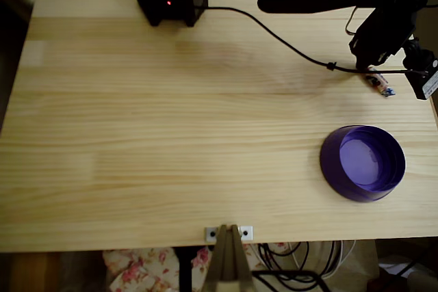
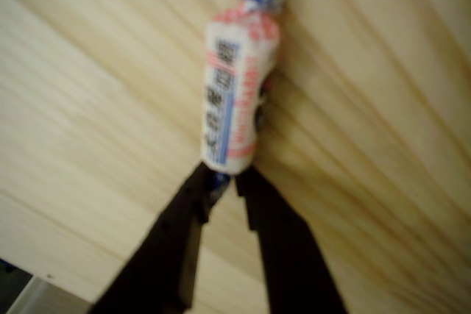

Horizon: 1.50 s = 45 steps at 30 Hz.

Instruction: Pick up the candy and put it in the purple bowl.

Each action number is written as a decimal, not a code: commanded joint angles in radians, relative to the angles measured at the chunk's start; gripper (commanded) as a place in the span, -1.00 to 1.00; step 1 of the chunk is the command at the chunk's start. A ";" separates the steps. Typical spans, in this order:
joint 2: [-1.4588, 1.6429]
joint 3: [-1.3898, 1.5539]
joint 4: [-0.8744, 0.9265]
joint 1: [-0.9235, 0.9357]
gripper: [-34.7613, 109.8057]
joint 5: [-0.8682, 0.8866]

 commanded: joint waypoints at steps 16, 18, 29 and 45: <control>0.382 -0.115 0.124 0.018 -0.52 -0.023; 0.419 -0.114 0.124 0.017 -0.52 -0.029; 0.488 -0.114 0.064 0.250 -0.52 -0.120; 0.267 -0.115 -0.032 0.360 -0.52 -0.120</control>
